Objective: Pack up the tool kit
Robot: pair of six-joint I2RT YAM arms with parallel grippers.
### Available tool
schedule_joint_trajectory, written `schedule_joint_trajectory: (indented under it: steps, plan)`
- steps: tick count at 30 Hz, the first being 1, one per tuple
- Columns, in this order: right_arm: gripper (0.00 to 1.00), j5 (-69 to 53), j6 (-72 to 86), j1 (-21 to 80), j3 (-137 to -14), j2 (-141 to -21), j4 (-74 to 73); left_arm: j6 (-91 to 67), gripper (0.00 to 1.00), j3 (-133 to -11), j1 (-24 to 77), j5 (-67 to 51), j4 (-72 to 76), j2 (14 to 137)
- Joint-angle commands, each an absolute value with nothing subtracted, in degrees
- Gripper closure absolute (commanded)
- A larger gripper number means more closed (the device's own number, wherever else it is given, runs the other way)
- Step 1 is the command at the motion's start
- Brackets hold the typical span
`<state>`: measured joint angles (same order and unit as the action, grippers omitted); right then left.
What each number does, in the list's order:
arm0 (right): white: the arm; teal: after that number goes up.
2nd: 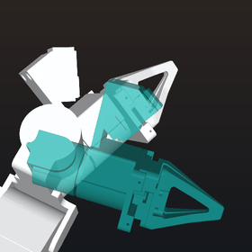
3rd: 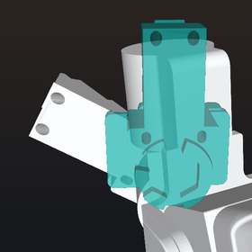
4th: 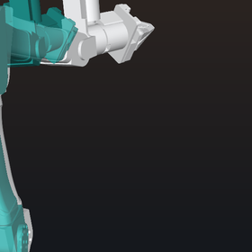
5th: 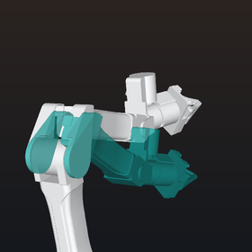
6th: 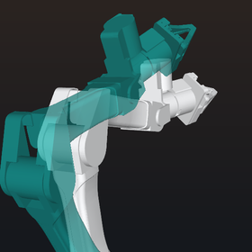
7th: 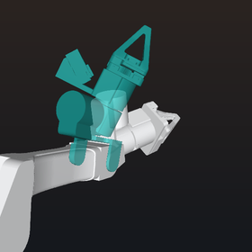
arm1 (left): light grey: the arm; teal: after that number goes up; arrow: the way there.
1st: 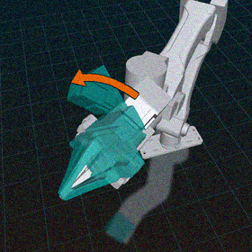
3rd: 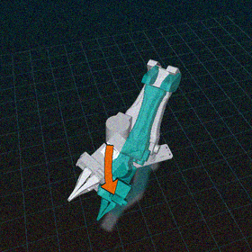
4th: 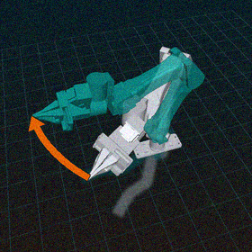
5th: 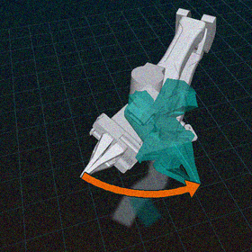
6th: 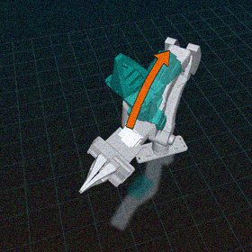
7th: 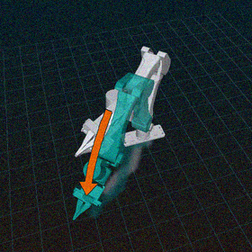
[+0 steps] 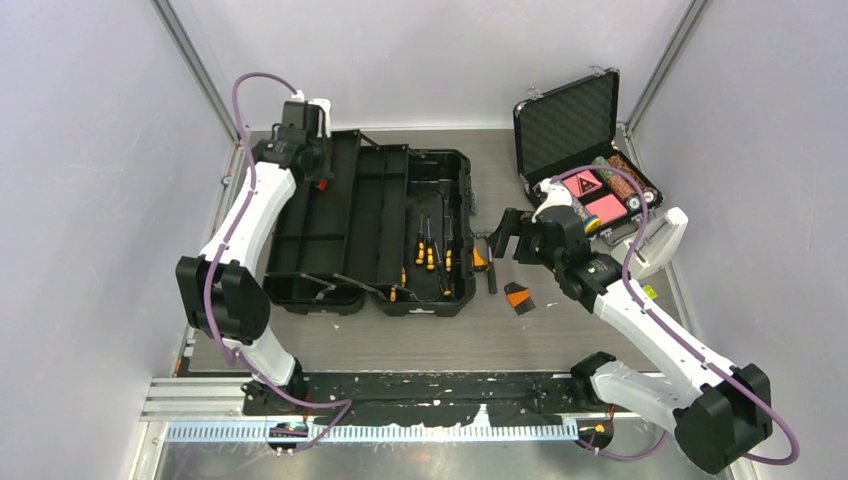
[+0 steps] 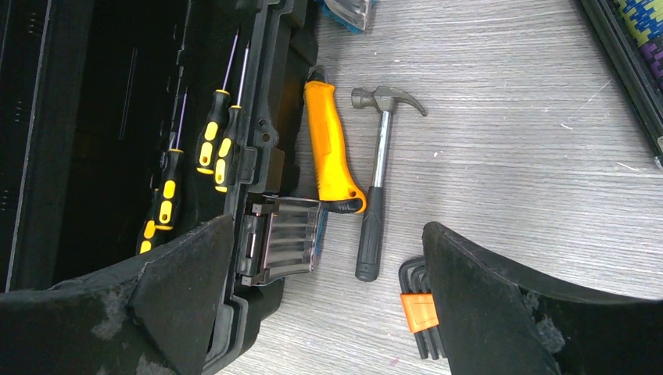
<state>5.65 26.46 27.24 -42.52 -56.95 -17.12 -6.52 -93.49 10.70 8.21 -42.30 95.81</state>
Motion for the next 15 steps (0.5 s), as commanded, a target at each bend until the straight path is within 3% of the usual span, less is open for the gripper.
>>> schedule_joint_trajectory:
  steps: [1,5,12,14,15]
  plan:
    - [0.05,5.3,27.0,27.1,-42.9,-57.3,-14.4,-4.1,0.87,-93.3,15.2,13.1,-40.7,94.8]
    - [0.05,5.3,26.4,27.1,-43.4,-58.1,-14.3,-2.7,0.91,-93.3,18.0,16.7,-41.4,95.8]
    - [0.05,4.4,27.3,27.1,-42.6,-59.0,-13.7,-1.1,0.88,-94.6,22.8,24.0,-43.4,98.0]
    - [0.05,4.3,27.4,27.1,-42.4,-59.0,-13.5,-0.6,0.82,-95.5,23.7,25.0,-44.4,99.0]
    - [0.05,4.3,27.5,27.0,-42.4,-59.1,-13.5,-0.5,0.74,-95.8,24.1,25.2,-44.9,99.3]
